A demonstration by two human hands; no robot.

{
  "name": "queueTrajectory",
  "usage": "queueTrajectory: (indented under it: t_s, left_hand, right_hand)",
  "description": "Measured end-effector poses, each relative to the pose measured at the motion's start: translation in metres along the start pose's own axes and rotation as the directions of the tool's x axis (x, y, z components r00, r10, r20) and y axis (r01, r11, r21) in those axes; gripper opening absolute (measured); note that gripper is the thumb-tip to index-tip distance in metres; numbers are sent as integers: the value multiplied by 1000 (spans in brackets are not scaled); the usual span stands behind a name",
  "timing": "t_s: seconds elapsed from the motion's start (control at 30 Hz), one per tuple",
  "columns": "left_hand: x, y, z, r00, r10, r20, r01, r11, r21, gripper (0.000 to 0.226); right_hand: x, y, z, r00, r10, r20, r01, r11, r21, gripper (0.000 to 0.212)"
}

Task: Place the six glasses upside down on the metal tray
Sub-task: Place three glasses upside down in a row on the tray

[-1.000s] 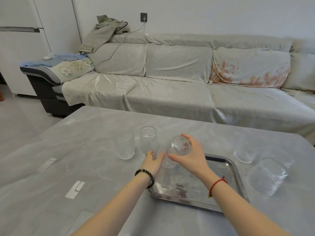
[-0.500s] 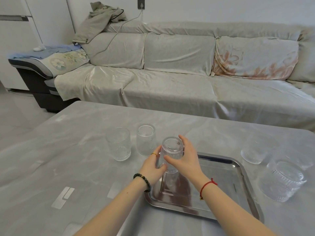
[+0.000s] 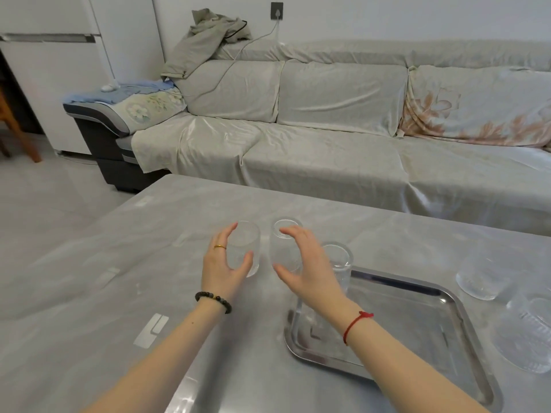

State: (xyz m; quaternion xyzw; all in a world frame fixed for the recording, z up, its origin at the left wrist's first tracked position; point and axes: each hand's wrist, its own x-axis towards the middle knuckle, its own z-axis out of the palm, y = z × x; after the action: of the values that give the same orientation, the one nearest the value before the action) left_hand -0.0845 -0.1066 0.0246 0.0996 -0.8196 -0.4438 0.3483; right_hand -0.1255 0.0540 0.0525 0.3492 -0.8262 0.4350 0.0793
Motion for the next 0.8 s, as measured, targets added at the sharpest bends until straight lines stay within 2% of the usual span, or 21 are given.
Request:
queueTrajectory:
  t_s: [0.1,0.2,0.3,0.4,0.5,0.7,0.8]
  left_hand:
    - [10,-17,-15,990,-134,34,135,991,-12,71]
    - [13,-35,-16,928,-332,168,347,936,-66,96]
    - [13,-46,-7,868,-409,282,453,884,-111,106]
    - [12,-52,7,868,-382,318,454,869,-197,92]
    - [15,-51,17,876,-407,261,467,852,-239,88]
    - [22,-32,15,874,-467,139,476,879,-41,80]
    - [4,-24,5,867,-482,128,497,858,-131,74]
  right_hand:
    - [12,-3,31,984,139,112,-151,983,104,64]
    - [21,6,60,939,293,181,-325,928,181,77]
    - [25,15,79,888,402,222,-448,864,229,82]
    - [25,21,94,885,405,230,-461,836,297,74]
    - [23,24,104,887,400,230,-459,820,343,85]
    - [20,25,91,877,392,278,-472,810,347,80]
    - [8,20,75,895,349,277,-433,829,353,77]
